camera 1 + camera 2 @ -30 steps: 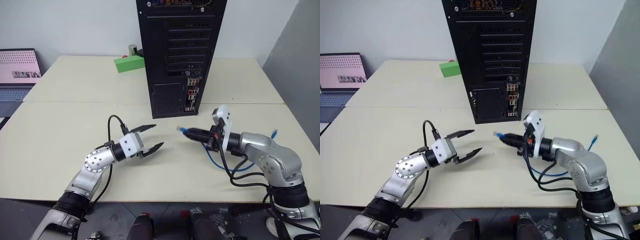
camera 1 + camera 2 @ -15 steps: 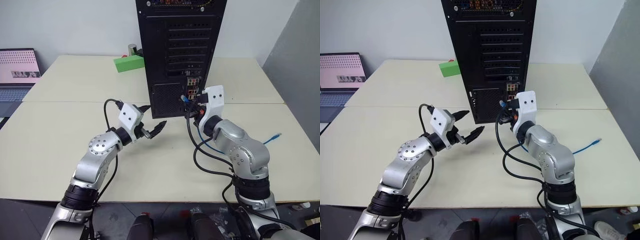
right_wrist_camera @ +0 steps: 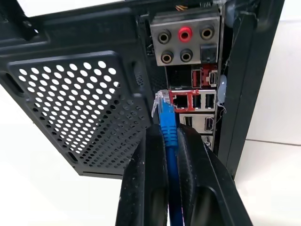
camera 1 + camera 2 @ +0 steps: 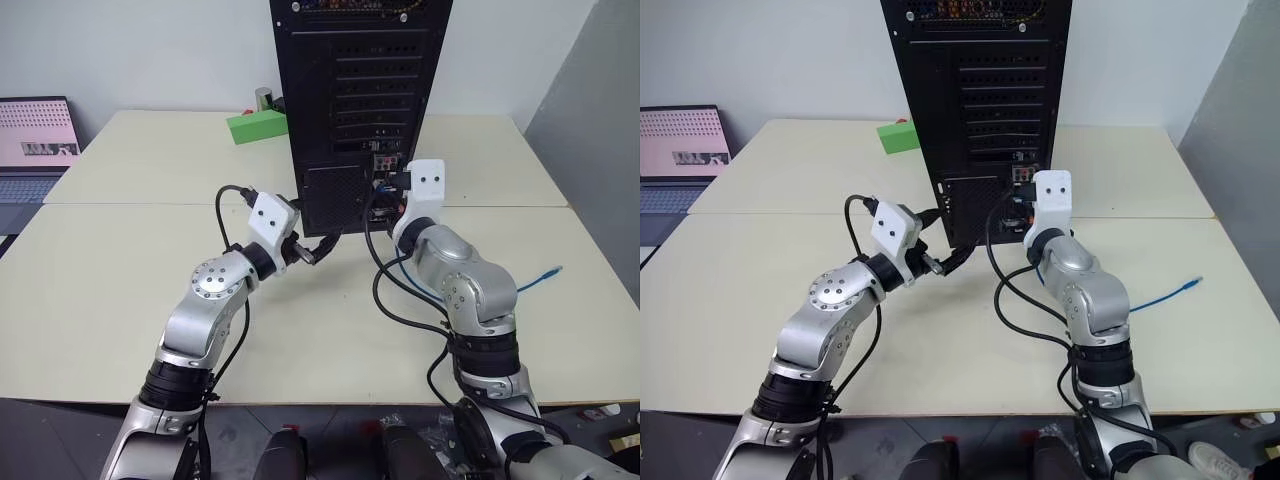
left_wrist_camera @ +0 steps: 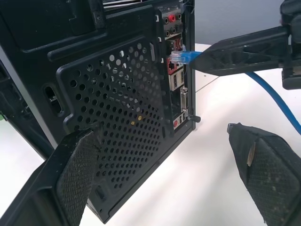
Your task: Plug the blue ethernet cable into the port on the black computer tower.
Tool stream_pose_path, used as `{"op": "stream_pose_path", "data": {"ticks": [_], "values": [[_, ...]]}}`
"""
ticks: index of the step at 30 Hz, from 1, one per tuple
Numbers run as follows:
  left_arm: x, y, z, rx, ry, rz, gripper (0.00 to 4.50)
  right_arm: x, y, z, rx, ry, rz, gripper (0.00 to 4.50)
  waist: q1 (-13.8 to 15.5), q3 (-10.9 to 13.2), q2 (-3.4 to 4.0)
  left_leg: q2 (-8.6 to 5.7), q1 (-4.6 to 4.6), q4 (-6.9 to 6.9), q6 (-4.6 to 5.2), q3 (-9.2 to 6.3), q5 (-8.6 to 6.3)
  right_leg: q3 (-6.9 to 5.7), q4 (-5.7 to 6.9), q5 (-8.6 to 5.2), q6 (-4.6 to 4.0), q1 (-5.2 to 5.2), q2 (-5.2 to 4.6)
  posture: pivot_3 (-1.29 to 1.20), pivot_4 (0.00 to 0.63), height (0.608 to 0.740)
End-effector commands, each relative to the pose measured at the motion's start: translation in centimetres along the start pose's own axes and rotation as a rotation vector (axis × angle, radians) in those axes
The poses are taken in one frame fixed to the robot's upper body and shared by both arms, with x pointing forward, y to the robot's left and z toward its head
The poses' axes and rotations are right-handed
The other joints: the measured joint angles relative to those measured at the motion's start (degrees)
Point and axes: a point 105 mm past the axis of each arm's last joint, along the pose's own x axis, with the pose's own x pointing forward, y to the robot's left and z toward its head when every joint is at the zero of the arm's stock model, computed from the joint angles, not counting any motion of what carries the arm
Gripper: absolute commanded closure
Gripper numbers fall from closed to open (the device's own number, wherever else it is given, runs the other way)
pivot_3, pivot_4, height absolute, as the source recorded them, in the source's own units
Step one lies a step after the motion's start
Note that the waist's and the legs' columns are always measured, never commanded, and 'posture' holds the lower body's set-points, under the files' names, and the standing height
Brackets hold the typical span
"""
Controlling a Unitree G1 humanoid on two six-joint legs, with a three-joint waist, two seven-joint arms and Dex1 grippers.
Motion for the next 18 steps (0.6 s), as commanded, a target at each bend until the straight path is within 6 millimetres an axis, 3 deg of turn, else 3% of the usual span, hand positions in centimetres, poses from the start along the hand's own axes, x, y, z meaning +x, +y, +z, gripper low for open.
{"op": "stream_pose_path", "data": {"ticks": [1, 18], "values": [[-0.10, -0.15, 1.37, 0.040, -0.055, 0.001, 0.00, 0.05, 0.09, 2.03, -0.011, -0.077, -0.005, 4.49, 0.00, 0.00, 0.00, 0.00, 0.00, 0.00, 0.00, 0.00, 0.00, 0.00, 0.00, 0.00, 0.00, 0.00, 0.00, 0.00, 0.150, 0.740], [-0.11, -0.18, 1.19, 0.050, -0.055, 0.004, 0.00, 0.42, -0.73, 1.51, -0.027, -0.061, -0.033, 4.49, 0.00, 0.00, 0.00, 0.00, -0.01, -0.01, 0.00, 0.00, 0.00, 0.00, -0.01, 0.00, 0.00, -0.01, 0.00, 0.00, 0.150, 0.740]]}}
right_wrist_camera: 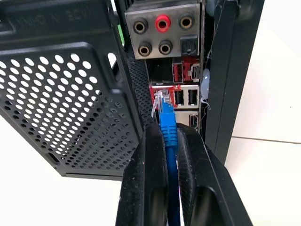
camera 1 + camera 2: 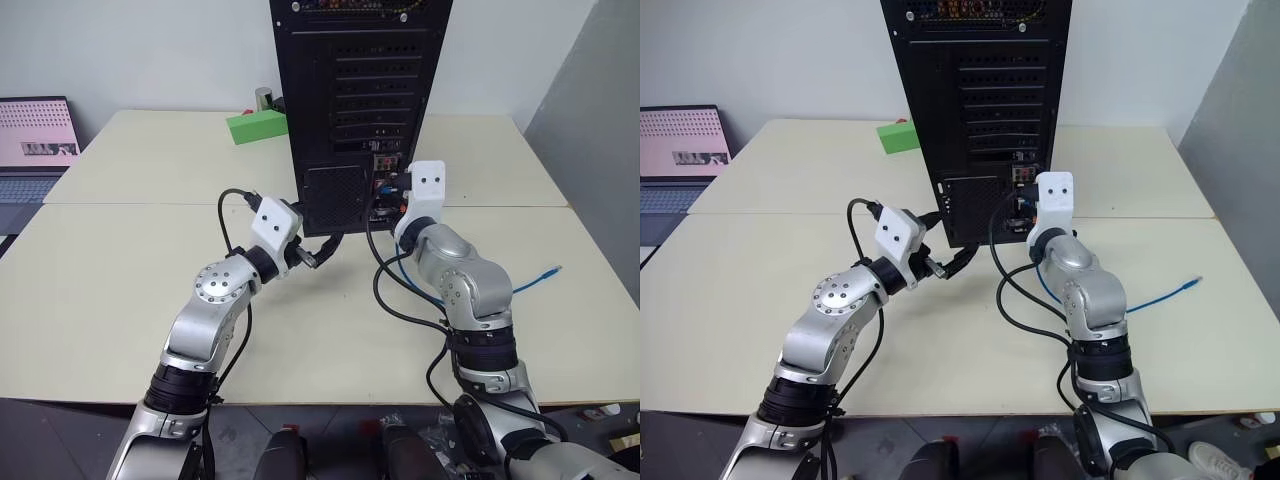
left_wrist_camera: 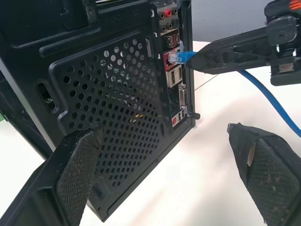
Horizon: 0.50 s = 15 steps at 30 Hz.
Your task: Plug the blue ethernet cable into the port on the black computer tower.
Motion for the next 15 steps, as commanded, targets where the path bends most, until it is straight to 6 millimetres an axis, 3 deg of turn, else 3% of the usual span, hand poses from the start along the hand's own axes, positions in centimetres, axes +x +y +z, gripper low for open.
{"op": "stream_pose_path", "data": {"ticks": [1, 15], "values": [[-0.17, 0.18, 1.46, 0.036, -0.058, 0.009, 0.00, -0.06, 0.08, 1.76, -0.010, -0.065, 0.005, 4.49, 0.00, 0.00, 0.00, 0.00, 0.00, 0.00, 0.00, 0.00, 0.00, 0.00, 0.00, 0.00, 0.00, 0.00, 0.00, 0.00, 0.150, 0.740], [-0.10, 0.11, 1.39, 0.043, -0.060, 0.013, 0.00, 0.43, 0.24, 2.04, -0.042, -0.071, 0.025, 4.49, -0.14, 0.00, 0.00, 0.00, 0.01, -0.01, 0.00, 0.00, 0.00, 0.00, 0.00, 0.00, 0.00, 0.00, 0.00, 0.00, 0.150, 0.740]]}}
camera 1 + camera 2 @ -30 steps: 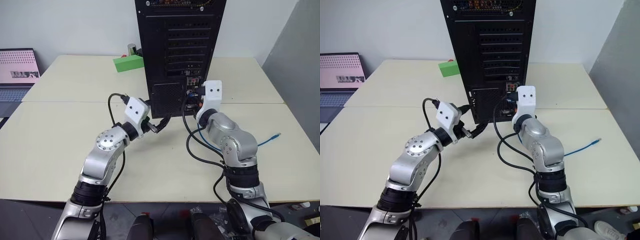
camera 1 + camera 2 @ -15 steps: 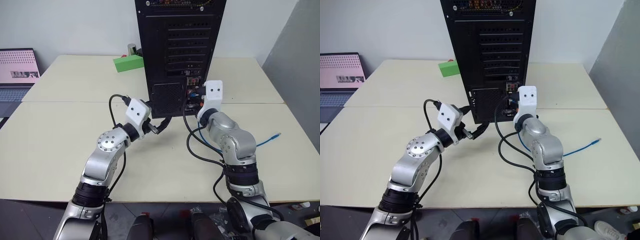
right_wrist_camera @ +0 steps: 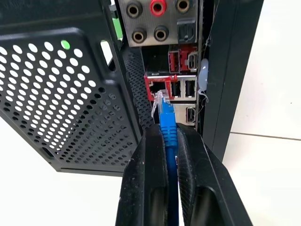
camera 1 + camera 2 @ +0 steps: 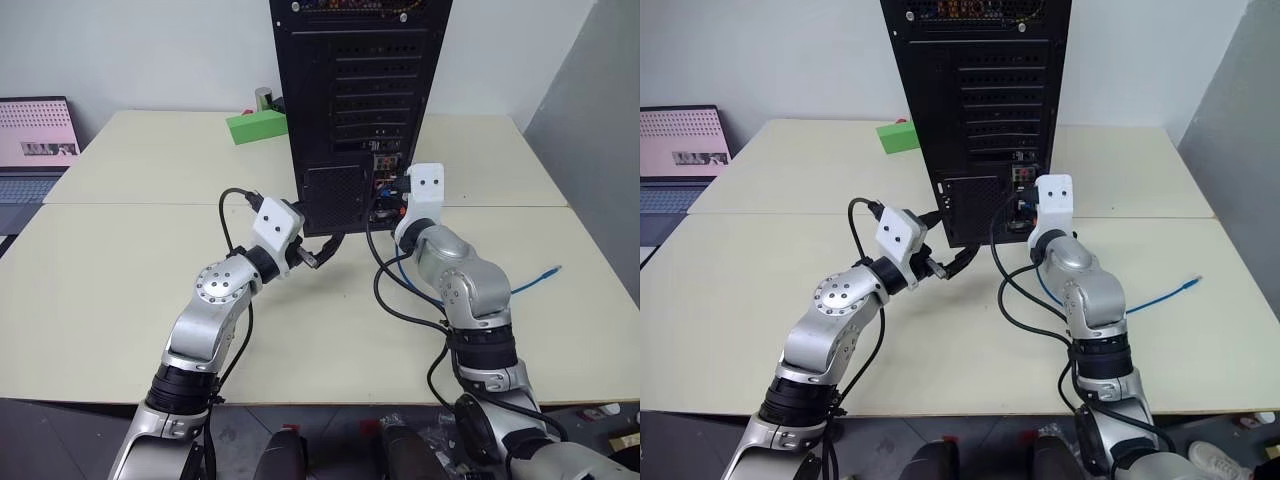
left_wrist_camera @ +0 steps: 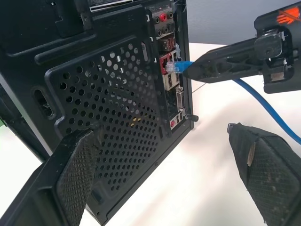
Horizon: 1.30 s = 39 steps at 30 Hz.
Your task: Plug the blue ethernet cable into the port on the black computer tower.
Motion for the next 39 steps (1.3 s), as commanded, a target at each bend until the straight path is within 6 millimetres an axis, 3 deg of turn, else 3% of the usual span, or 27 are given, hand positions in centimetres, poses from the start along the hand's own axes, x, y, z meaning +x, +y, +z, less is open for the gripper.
{"op": "stream_pose_path", "data": {"ticks": [1, 12, 27, 39], "values": [[-0.2, 0.2, 1.2, 0.029, -0.051, 0.017, 0.00, -0.1, 0.6, 2.9, -0.039, -0.100, 0.024, 4.49, -0.10, 0.00, 0.00, 0.00, 0.00, 0.00, 0.00, 0.00, 0.00, 0.00, 0.00, 0.00, 0.00, 0.00, 0.00, 0.00, 0.150, 0.740], [-0.2, 0.1, 1.2, 0.034, -0.052, 0.014, 0.00, -0.3, 1.0, 3.7, -0.072, -0.135, 0.037, 4.49, -0.72, 0.00, 0.00, 0.01, 0.00, -0.01, 0.00, -0.01, 0.00, 0.00, 0.02, 0.00, 0.00, -0.01, 0.01, 0.00, 0.150, 0.740], [0.0, -0.1, 1.1, 0.037, -0.055, 0.011, 0.00, 0.1, 0.8, 3.3, -0.089, -0.102, 0.015, 4.49, -0.77, 0.00, 0.01, 0.00, -0.02, -0.02, 0.00, 0.00, 0.00, 0.01, 0.01, 0.00, 0.00, -0.03, 0.01, 0.00, 0.150, 0.740], [-0.2, 1.6, 1.0, 0.055, -0.054, 0.070, 0.00, 0.5, 0.8, 4.1, -0.044, -0.064, -0.006, 4.49, -0.92, 0.01, 0.01, 0.01, -0.06, -0.02, 0.00, 0.00, 0.00, 0.01, 0.00, 0.00, 0.00, -0.09, 0.01, 0.00, 0.150, 0.740]]}}
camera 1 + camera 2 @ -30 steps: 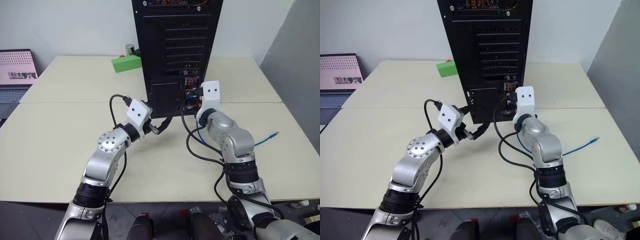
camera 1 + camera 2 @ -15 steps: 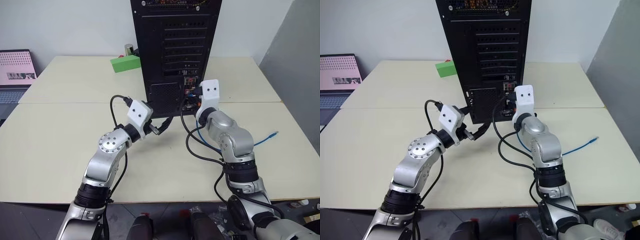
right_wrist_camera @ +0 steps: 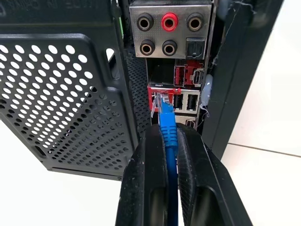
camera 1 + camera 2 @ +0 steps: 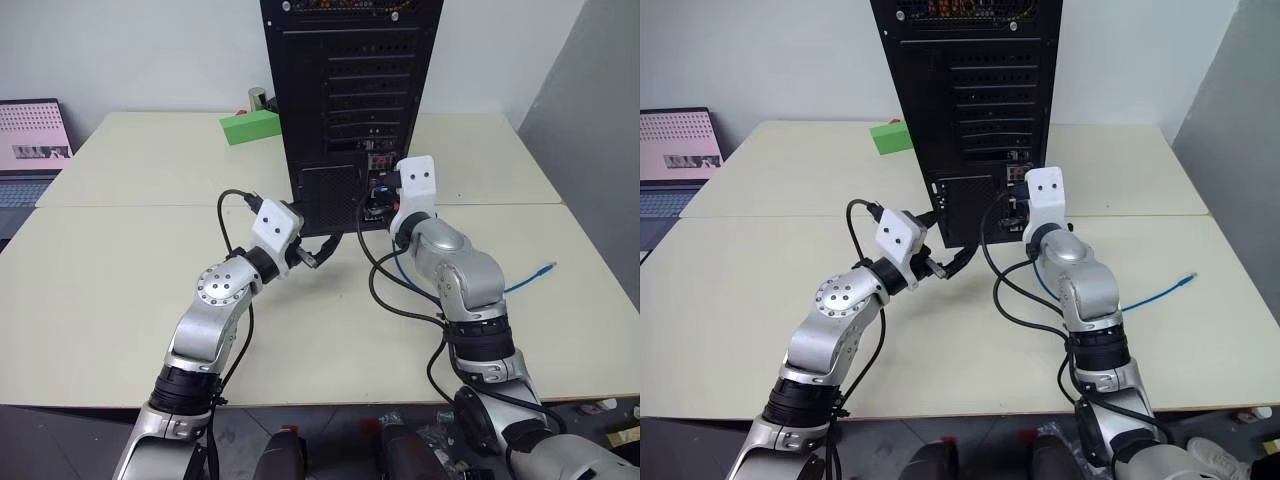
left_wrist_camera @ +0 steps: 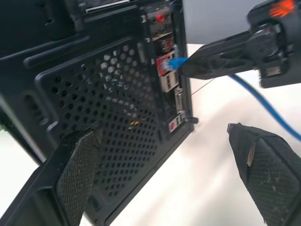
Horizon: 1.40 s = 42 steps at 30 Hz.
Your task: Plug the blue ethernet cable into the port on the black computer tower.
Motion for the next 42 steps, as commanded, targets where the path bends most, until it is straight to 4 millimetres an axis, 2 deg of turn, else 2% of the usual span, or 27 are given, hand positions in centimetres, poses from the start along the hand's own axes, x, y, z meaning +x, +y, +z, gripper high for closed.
{"op": "stream_pose_path", "data": {"ticks": [1, 9, 15, 23, 42], "values": [[0.0, 1.0, 1.6, 0.043, -0.055, 0.034, 0.00, -0.2, -0.1, 3.3, 0.035, -0.075, -0.018, 4.49, -0.01, 0.00, 0.00, 0.00, 0.00, 0.00, 0.00, 0.00, 0.00, 0.00, 0.00, 0.00, 0.00, 0.00, 0.00, 0.00, 0.150, 0.740], [0.0, 2.0, 1.8, 0.065, -0.049, 0.070, 0.00, -0.3, 1.6, 4.8, 0.104, -0.050, -0.050, 4.49, -0.33, 0.00, 0.01, 0.01, -0.02, 0.00, 0.00, 0.01, 0.00, 0.04, 0.05, 0.00, 0.00, -0.09, 0.02, 0.00, 0.150, 0.740], [0.1, 2.1, 1.8, 0.070, -0.045, 0.074, 0.00, -0.1, 2.1, 5.5, 0.086, -0.028, -0.129, 4.49, -0.43, 0.00, 0.01, 0.01, -0.25, 0.02, 0.00, 0.05, 0.01, 0.10, 0.29, 0.01, -0.01, -0.42, 0.02, 0.00, 0.150, 0.740], [0.1, 2.2, 2.0, 0.071, -0.046, 0.073, 0.00, 0.4, 3.4, 5.9, 0.138, -0.010, -0.136, 4.49, -0.30, 0.01, 0.01, -0.01, -0.30, 0.03, 0.00, 0.04, 0.01, 0.07, 0.30, 0.01, -0.01, -0.45, 0.01, 0.00, 0.150, 0.740], [0.0, 1.7, 2.5, 0.026, -0.076, 0.035, 0.00, 0.8, 3.3, 5.5, 0.149, -0.012, -0.143, 4.49, -0.29, 0.01, 0.01, -0.01, -0.31, 0.04, 0.00, 0.01, 0.01, 0.04, 0.32, 0.01, 0.00, -0.45, 0.00, 0.00, 0.150, 0.740]]}}
